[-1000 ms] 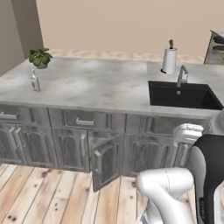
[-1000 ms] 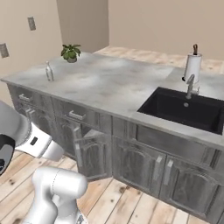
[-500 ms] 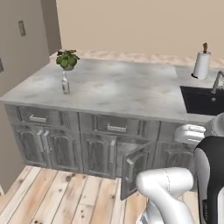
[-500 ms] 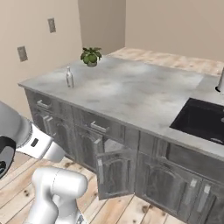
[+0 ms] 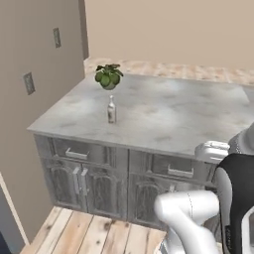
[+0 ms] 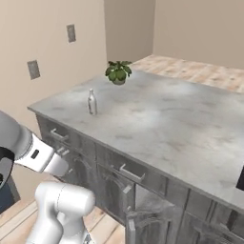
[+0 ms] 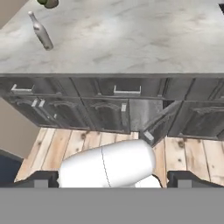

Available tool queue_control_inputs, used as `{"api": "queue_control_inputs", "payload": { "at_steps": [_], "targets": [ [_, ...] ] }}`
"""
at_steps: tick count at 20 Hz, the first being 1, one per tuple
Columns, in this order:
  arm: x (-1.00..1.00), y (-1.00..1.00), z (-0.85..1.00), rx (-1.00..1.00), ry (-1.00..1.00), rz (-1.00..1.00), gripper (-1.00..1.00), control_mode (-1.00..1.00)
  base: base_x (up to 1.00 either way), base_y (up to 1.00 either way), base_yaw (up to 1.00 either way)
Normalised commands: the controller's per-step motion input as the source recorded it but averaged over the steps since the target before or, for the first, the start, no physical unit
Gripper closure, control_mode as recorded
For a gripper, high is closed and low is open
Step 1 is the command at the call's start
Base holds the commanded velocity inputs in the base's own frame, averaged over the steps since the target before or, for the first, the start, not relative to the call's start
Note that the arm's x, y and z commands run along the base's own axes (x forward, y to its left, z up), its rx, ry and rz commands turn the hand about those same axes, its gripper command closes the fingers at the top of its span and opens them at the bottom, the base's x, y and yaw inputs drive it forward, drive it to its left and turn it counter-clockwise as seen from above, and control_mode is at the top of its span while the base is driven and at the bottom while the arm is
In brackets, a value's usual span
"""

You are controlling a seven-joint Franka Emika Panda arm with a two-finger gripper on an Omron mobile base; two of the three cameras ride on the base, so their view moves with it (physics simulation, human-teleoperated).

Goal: Place the drinks on the dining counter in a tight cluster.

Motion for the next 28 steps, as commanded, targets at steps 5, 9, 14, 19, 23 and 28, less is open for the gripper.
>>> {"api": "queue_control_inputs", "payload": {
  "at_steps": [5,9,14,19,23,28],
  "targets": [
    [0.0,0.0,0.0,0.0,0.0,0.0,-1.0,1.0,0.92,0.0,0.03],
    [0.0,0.0,0.0,0.0,0.0,0.0,-1.0,1.0,0.67,0.0,0.0],
    [0.0,0.0,0.0,0.0,0.0,0.0,-1.0,1.0,0.39,0.26,0.0],
    [0.0,0.0,0.0,0.0,0.0,0.0,-1.0,1.0,0.42,0.44,0.0],
    [0.0,0.0,0.0,0.0,0.0,0.0,-1.0,1.0,0.41,0.51,0.0],
    [0.0,0.0,0.0,0.0,0.0,0.0,-1.0,1.0,0.95,0.45,0.0]
  ]
}}
